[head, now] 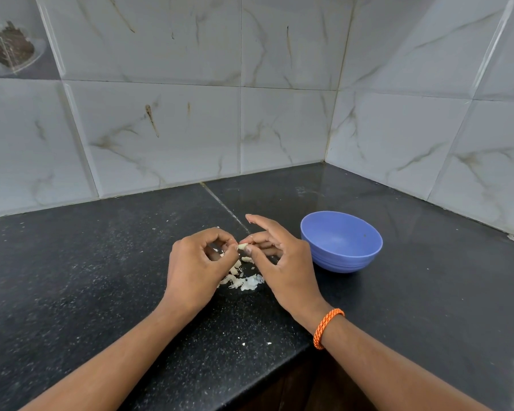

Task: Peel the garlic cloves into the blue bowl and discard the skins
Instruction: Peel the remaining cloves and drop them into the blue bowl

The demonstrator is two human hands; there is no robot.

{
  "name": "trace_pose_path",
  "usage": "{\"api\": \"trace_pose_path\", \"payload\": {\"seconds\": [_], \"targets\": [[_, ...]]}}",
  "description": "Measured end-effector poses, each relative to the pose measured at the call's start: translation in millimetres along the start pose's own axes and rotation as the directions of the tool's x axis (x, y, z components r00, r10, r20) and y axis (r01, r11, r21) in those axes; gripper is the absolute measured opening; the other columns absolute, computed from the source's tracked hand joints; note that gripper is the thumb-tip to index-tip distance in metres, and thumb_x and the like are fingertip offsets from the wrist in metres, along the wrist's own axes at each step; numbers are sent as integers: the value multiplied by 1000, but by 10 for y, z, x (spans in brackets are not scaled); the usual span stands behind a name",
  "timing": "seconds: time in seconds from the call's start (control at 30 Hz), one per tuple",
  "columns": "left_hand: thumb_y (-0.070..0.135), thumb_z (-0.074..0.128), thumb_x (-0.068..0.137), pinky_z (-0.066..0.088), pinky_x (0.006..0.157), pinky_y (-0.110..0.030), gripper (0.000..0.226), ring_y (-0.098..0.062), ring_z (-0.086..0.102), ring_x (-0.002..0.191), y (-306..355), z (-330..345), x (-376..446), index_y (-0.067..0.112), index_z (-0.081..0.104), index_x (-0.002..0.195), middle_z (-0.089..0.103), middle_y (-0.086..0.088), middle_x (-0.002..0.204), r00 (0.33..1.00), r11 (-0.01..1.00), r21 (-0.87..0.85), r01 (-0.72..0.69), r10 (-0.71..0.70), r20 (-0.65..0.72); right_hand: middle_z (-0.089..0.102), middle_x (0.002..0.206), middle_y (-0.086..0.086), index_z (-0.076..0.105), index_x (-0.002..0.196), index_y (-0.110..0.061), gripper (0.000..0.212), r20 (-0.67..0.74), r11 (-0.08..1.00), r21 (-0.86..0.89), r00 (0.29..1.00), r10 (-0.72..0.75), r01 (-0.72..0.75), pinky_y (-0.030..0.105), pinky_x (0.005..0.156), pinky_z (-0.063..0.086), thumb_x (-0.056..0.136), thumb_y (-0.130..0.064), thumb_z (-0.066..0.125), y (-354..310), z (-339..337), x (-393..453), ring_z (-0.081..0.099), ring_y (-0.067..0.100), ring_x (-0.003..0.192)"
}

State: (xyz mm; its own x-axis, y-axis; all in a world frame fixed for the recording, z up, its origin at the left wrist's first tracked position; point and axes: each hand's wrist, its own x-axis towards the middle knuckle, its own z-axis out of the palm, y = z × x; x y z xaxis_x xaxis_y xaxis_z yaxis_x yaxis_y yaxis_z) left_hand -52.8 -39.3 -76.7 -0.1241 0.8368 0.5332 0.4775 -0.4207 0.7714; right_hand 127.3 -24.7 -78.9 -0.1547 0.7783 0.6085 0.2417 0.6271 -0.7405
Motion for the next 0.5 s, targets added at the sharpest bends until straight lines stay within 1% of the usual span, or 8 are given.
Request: {"api": "trace_pose_path", "payload": {"seconds": [0.13,0.27,0.4,0.5], "targets": [[19,79,95,60,60,-50,17,-24,69,57,-8,1,-1,29,76,81,72,3,65,1000,1000,6,9,-9,-4,79,104,-9,64,144,-26,52,0,1000,8,1000,-13,13,32,90,63,98,-5,75,-17,-5,-7,76,13,102],[20,79,95,61,61,-50,16,-23,71,59,-23,-7,6,31,77,84,74,4,69,999,1000,7,30,-30,-23,79,104,-10,64,144,-26,52,2,1000,0,1000,-18,18,28,89,63,98,-5,75,-23,-11,-7,75,12,103],[21,85,92,64,63,-47,20,-12,74,59,-24,-9,2,40,79,94,78,15,81,999,998,47,33,-32,-16,77,103,-12,64,144,-26,53,-15,995,-94,999,-41,39,23,83,62,96,-7,77,-61,-34,20,74,9,99],[25,85,92,65,69,-46,19,-5,75,63,-62,-7,11,43,82,97,79,19,79,998,995,82,59,-58,-22,76,97,-13,65,141,-27,51,-31,976,-196,994,-100,92,24,76,61,95,-9,77,-167,-140,164,72,9,93]]}}
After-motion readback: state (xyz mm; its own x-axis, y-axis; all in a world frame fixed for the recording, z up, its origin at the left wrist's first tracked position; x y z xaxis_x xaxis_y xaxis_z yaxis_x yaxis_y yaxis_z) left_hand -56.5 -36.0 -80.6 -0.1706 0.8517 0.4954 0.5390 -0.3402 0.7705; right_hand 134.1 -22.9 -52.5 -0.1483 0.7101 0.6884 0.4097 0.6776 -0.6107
